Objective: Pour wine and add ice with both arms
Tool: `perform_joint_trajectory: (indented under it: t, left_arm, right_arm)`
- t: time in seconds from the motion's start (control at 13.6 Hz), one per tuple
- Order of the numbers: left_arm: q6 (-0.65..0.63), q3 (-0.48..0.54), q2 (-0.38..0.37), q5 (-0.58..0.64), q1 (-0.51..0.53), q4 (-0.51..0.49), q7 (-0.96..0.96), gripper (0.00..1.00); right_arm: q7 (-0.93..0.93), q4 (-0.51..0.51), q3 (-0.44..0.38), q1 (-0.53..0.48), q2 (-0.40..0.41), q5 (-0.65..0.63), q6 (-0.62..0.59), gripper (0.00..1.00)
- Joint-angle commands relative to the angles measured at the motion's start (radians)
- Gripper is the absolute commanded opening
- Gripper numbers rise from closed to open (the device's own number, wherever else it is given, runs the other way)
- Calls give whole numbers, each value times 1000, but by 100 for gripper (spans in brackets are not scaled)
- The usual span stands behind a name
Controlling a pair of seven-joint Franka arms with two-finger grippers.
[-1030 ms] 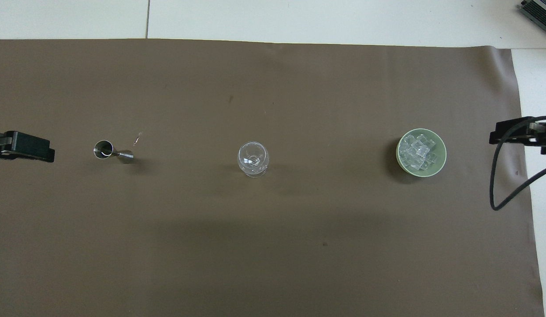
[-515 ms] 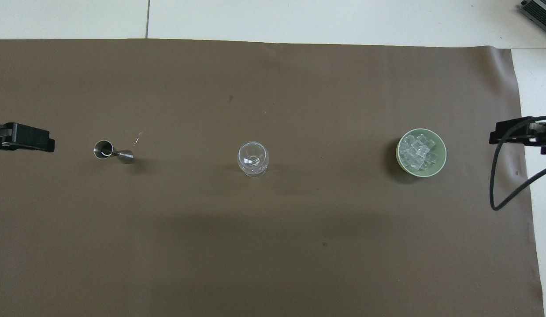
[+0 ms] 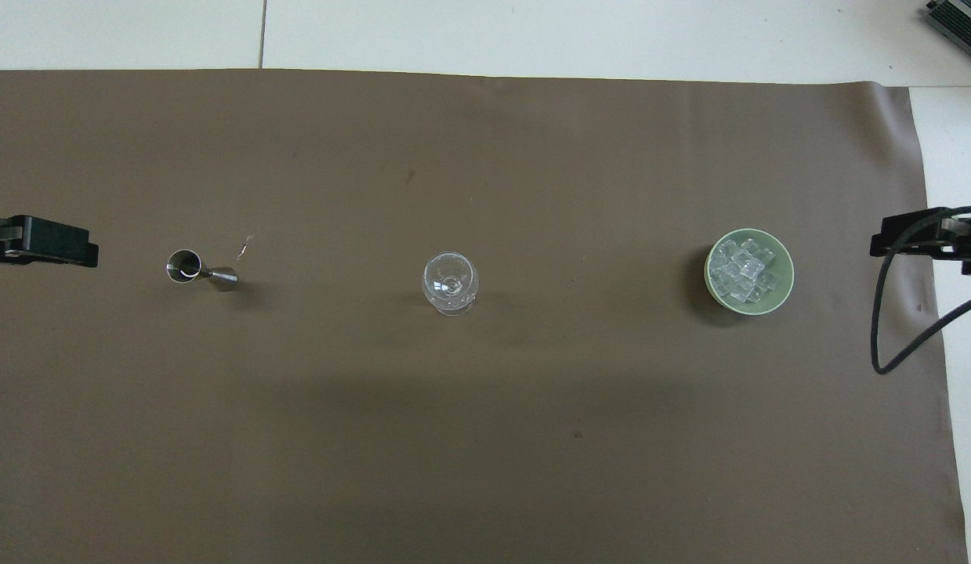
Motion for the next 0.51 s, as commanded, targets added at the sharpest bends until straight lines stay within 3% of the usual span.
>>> perform_joint_trajectory:
  t: [0.0,0.44]
  left_arm:
    - [27,-2,-26,-2,6,-39,5,100]
    - [10,-2,-28,-2,3,-39,-4,100]
  right_arm:
    - [-11,-12,1,-3,-17,20,-15,100]
    - [-13,-12,1,-3,-17,20,-15,100]
